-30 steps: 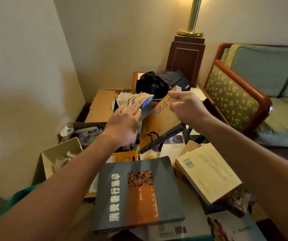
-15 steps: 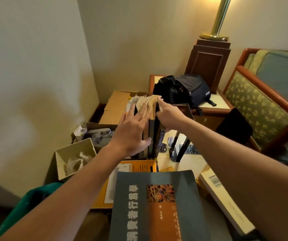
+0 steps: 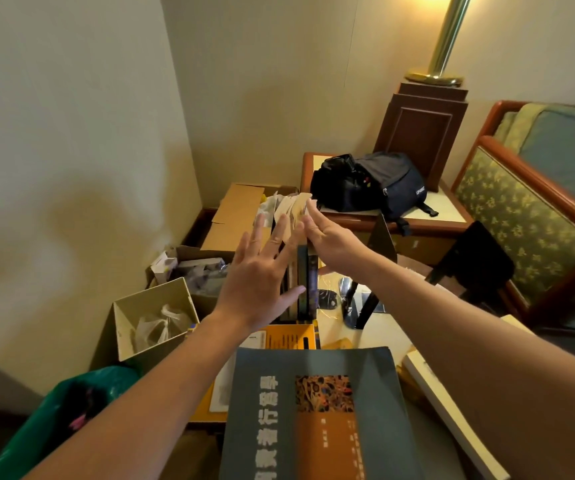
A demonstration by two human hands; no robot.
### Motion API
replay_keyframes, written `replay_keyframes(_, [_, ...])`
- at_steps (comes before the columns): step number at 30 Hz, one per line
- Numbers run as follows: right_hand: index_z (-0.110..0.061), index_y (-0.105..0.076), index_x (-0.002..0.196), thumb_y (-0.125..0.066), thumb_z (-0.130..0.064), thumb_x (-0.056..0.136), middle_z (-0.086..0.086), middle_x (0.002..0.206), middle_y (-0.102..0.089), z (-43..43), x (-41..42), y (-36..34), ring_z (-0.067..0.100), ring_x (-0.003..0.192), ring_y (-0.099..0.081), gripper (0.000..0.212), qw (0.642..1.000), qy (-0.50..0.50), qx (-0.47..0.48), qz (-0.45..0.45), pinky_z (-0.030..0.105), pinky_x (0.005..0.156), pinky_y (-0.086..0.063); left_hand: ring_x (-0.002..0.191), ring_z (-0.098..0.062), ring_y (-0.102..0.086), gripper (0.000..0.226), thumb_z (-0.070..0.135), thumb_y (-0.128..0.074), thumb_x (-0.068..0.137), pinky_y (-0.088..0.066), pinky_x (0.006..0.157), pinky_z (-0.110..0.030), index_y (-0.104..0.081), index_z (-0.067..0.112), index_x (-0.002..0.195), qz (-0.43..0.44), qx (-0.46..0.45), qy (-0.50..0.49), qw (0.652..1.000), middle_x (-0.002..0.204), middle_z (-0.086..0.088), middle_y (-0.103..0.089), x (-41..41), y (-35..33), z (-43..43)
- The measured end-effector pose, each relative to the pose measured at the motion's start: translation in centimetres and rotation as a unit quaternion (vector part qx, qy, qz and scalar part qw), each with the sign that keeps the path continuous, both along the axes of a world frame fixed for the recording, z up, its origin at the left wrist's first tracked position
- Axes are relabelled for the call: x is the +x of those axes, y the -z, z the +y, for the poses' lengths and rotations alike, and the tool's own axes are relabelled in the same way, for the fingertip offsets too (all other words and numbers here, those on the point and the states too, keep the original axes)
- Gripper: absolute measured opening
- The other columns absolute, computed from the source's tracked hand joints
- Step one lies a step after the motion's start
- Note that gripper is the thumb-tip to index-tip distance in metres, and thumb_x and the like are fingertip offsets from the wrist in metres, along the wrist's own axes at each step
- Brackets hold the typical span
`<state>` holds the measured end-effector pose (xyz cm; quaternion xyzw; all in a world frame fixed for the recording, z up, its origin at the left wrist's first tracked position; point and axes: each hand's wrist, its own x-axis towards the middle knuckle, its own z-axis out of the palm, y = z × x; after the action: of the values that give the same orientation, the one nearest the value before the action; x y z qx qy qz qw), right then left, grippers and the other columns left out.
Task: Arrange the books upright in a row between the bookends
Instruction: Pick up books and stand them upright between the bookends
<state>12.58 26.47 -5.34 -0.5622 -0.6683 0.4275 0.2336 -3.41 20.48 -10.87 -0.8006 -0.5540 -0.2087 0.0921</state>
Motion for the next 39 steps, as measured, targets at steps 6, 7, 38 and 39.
replay_keyframes(6, [-0.033, -0.028, 0.158, -0.034, -0.049, 0.106, 0.006, 0.150, -0.048, 0.1, 1.1, -0.8, 0.020, 0.105, -0.063, 0.054, 0.996, 0.041, 0.068, -0.036, 0.044, 0.082, -0.061, 0.152, -0.034, -0.017, 0.089, 0.057, -0.063, 0.086, -0.021, 0.121, -0.059, -0.026, 0.018, 0.157, 0.040, 0.009, 0.019, 0.999, 0.162, -0.005, -0.030, 0.9, -0.8, 0.4])
replay_keyframes(7, [-0.031, -0.031, 0.157, -0.035, -0.048, 0.106, 0.006, 0.150, -0.048, 0.2, 1.3, -0.9, 0.023, 0.111, -0.062, 0.054, 0.995, 0.043, 0.074, -0.044, 0.045, 0.088, -0.060, 0.151, -0.034, -0.020, 0.087, 0.057, -0.063, 0.087, -0.021, 0.120, -0.059, -0.028, 0.018, 0.156, 0.041, 0.006, 0.020, 0.999, 0.161, -0.005, -0.032, 0.9, -0.9, 0.5])
replay_keyframes(38, [-0.026, -0.047, 0.150, -0.057, -0.027, 0.102, 0.000, 0.153, -0.047, -12.3, 12.4, -1.8, 0.022, 0.139, -0.047, 0.049, 0.974, 0.055, 0.184, -0.119, 0.034, 0.109, -0.043, 0.154, -0.030, -0.011, 0.084, 0.061, -0.049, 0.090, -0.013, 0.122, -0.059, -0.021, 0.022, 0.158, 0.036, -0.037, 0.062, 0.997, 0.165, -0.001, -0.018, 8.1, -3.4, -5.3])
replay_keyframes(39, [-0.027, -0.048, 0.149, -0.057, -0.026, 0.102, 0.000, 0.151, -0.050, -13.1, 13.3, -1.6, 0.022, 0.138, -0.048, 0.048, 0.975, 0.065, 0.178, -0.119, 0.034, 0.109, -0.044, 0.153, -0.029, -0.011, 0.083, 0.061, -0.049, 0.090, -0.010, 0.123, -0.058, -0.021, 0.023, 0.158, 0.030, -0.045, 0.068, 0.996, 0.165, 0.000, -0.018, 8.9, -3.1, -5.8])
